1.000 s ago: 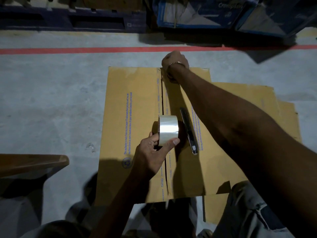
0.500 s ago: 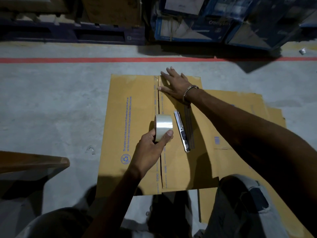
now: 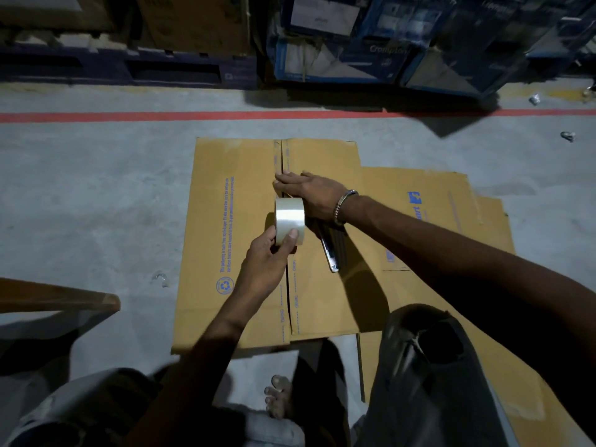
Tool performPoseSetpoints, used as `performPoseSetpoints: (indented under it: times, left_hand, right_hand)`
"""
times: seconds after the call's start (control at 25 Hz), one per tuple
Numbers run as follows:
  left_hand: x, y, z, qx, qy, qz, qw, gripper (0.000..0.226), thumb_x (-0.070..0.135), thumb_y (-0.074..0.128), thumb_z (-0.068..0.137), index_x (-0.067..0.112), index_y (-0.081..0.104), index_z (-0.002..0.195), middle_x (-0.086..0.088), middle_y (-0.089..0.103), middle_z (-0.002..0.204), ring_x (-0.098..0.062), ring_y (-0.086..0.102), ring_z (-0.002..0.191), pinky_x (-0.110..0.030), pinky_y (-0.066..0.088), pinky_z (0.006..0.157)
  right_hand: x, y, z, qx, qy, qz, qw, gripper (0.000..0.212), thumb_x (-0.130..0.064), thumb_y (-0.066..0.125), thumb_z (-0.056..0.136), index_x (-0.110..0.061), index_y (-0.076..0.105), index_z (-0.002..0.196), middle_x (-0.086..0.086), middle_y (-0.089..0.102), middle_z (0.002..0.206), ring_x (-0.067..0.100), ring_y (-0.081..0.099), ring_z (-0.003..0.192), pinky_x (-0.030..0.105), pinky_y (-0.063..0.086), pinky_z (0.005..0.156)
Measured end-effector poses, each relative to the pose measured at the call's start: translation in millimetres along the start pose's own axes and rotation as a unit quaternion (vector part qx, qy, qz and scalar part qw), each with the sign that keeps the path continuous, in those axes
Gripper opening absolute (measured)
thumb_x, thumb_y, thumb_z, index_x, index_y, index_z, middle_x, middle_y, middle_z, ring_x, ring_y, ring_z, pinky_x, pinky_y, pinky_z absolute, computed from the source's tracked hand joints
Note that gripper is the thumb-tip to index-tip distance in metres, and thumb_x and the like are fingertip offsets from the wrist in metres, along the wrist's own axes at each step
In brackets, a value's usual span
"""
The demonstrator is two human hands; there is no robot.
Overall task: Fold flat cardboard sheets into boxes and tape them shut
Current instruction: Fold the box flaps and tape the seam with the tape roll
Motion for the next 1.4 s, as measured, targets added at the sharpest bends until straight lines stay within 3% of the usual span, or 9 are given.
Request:
performPoseSetpoints:
  times: [0.24, 0.4, 0.72, 0.84, 0.92, 1.04, 1.16, 1.32, 1.4]
  left_hand:
    - [-8.8, 4.5, -28.4, 0.061, -0.044, 0.000, 0.997, 0.052, 0.075, 0.061, 0.086, 0.033, 0.073, 0.114, 0.007, 0.079, 0.098, -0.015, 0.076, 0.095, -0.054, 0.059, 0.094]
    - [-16.7, 2.5, -57.1, 0.126, -0.061, 0.039, 0.989, 0.041, 0.077, 0.059, 0.084, 0.040, 0.072, 0.097, 0.013, 0.077, 0.087, -0.017, 0.075, 0.087, -0.052, 0.061, 0.085]
    - [-14.7, 5.3, -115.3, 0.173, -0.096, 0.087, 0.976, 0.058, 0.072, 0.066, 0.084, 0.015, 0.064, 0.078, 0.000, 0.068, 0.069, -0.020, 0.069, 0.072, -0.043, 0.058, 0.071]
    - [-16.5, 6.2, -119.0, 0.145, -0.102, 0.066, 0.982, 0.078, 0.085, 0.064, 0.077, 0.008, 0.068, 0.086, -0.011, 0.071, 0.078, -0.029, 0.070, 0.076, -0.052, 0.061, 0.077]
    - [-15.5, 11.5, -120.4, 0.124, -0.110, 0.047, 0.985, 0.072, 0.084, 0.062, 0.080, 0.013, 0.073, 0.089, -0.001, 0.075, 0.073, -0.025, 0.075, 0.079, -0.052, 0.062, 0.082]
    - [-13.9, 20.4, -122.2, 0.100, -0.119, 0.040, 0.987, 0.057, 0.076, 0.059, 0.089, 0.021, 0.073, 0.097, 0.006, 0.079, 0.077, -0.016, 0.076, 0.086, -0.047, 0.060, 0.091]
    - [-14.0, 25.6, -128.0, 0.089, -0.127, 0.018, 0.988, 0.049, 0.067, 0.062, 0.092, 0.021, 0.072, 0.101, 0.005, 0.080, 0.081, -0.019, 0.075, 0.090, -0.047, 0.058, 0.094]
    - [-14.1, 29.9, -158.0, 0.082, -0.154, 0.001, 0.985, 0.035, 0.048, 0.068, 0.096, 0.014, 0.075, 0.097, 0.000, 0.080, 0.080, -0.021, 0.072, 0.084, -0.035, 0.058, 0.078]
    - [-30.8, 36.8, -180.7, 0.062, -0.205, -0.021, 0.977, 0.038, 0.048, 0.070, 0.095, 0.010, 0.073, 0.096, -0.006, 0.080, 0.077, -0.021, 0.073, 0.076, -0.038, 0.061, 0.075]
  right_hand:
    - [-1.5, 8.3, 2.2, -0.020, 0.038, 0.054, 0.998, 0.059, -0.043, 0.043, 0.109, -0.021, 0.030, 0.162, 0.001, 0.015, 0.172, 0.018, 0.014, 0.158, 0.050, 0.016, 0.127]
    - [-6.4, 2.6, 0.2, -0.031, 0.028, 0.016, 0.999, 0.059, -0.042, 0.039, 0.111, -0.017, 0.028, 0.162, 0.004, 0.011, 0.173, 0.022, 0.012, 0.159, 0.051, 0.014, 0.126]
    - [-18.0, 0.8, -4.8, -0.051, 0.028, -0.021, 0.998, 0.055, -0.039, 0.032, 0.113, -0.014, 0.024, 0.162, 0.007, 0.008, 0.173, 0.025, 0.012, 0.159, 0.055, 0.014, 0.125]
    - [-24.1, 0.1, -12.6, -0.061, 0.063, -0.061, 0.994, 0.058, -0.031, 0.023, 0.114, -0.009, 0.006, 0.164, 0.009, 0.000, 0.173, 0.023, 0.007, 0.159, 0.048, 0.006, 0.128]
    - [-34.0, 6.7, -23.9, -0.052, 0.040, -0.110, 0.992, 0.059, -0.032, 0.022, 0.114, -0.004, 0.004, 0.163, 0.014, 0.002, 0.172, 0.027, 0.011, 0.159, 0.047, 0.009, 0.128]
    - [-51.9, 26.8, -47.4, -0.065, 0.019, -0.131, 0.989, 0.081, -0.059, 0.023, 0.107, -0.002, 0.009, 0.163, 0.017, 0.006, 0.171, 0.028, 0.011, 0.159, 0.047, 0.011, 0.128]
    - [-57.0, 35.5, -59.0, -0.079, 0.028, -0.114, 0.990, 0.090, -0.068, 0.024, 0.102, -0.003, 0.007, 0.163, 0.016, 0.002, 0.172, 0.027, 0.006, 0.159, 0.047, 0.009, 0.128]
    - [-56.1, 36.7, -55.2, -0.098, 0.035, -0.089, 0.991, 0.090, -0.069, 0.025, 0.102, -0.007, 0.004, 0.164, 0.013, -0.002, 0.173, 0.024, 0.001, 0.160, 0.051, 0.004, 0.128]
    - [-55.7, 37.9, -55.1, -0.096, 0.039, -0.087, 0.991, 0.090, -0.068, 0.026, 0.103, -0.007, 0.004, 0.164, 0.013, -0.003, 0.173, 0.024, 0.000, 0.160, 0.051, 0.002, 0.128]
Point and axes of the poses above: each hand's wrist, its own z-axis towards the middle knuckle, its own y-axis out of the palm, x = y × z, the point moved 7 cm from there along z, towards the middle knuckle
